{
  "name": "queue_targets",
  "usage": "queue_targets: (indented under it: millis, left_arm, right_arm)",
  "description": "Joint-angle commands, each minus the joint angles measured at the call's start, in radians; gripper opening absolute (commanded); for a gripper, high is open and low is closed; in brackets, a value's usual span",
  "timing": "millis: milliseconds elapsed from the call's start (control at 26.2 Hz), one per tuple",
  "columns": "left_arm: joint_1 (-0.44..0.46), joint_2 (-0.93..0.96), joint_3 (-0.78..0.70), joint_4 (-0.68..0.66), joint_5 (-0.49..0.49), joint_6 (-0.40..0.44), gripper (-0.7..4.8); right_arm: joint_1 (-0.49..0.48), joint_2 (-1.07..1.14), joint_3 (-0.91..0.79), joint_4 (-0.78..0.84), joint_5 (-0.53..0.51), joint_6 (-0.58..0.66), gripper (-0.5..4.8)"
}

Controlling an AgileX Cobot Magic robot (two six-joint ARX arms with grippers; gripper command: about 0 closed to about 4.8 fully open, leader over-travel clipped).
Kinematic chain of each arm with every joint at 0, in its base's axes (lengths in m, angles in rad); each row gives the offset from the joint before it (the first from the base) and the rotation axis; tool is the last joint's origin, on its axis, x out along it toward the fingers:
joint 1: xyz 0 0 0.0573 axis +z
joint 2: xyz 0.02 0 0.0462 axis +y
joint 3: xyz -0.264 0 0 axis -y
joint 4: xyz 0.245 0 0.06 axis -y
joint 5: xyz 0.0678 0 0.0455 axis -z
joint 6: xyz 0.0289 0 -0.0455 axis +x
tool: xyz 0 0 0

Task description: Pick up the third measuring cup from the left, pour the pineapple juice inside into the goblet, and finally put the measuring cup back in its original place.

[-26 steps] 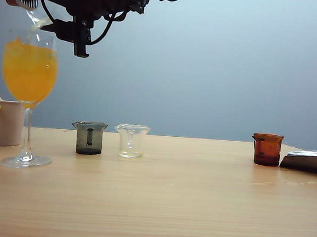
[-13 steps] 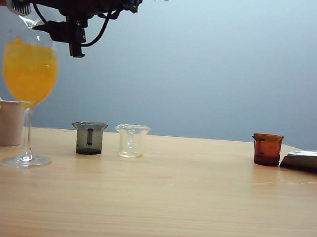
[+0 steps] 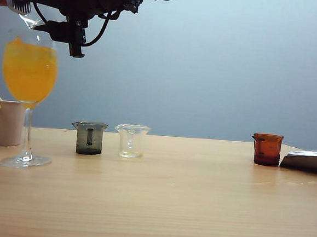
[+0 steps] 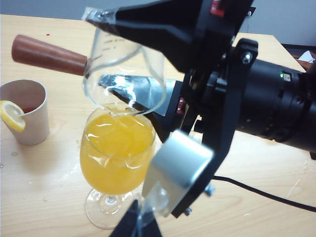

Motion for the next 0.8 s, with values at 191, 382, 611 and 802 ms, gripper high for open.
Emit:
queue_targets:
  millis: [191, 382, 611, 802]
  left_arm:
    - [0.000, -0.003, 0.005, 0.006, 0.008, 0.001, -0.05]
    - [0.000, -0.003, 0.007, 0.006, 0.008, 0.001, -0.05]
    - [0.000, -0.003, 0.013, 0.007, 0.007, 0.001, -0.05]
    - [0.000, -0.003, 0.017, 0.006, 0.007, 0.001, -0.05]
  right_arm:
    - [-0.086, -0.018, 0.009, 0.090, 0.046, 0.597, -0.01]
    - [-0.155, -0.050, 0.009, 0.093, 0.047, 0.930, -0.01]
    - [-0.235, -0.086, 0.008, 0.099, 0.058, 1.117, -0.02]
    - [-0.295, -0.096, 0.007, 0.102, 0.103, 1.265, -0.02]
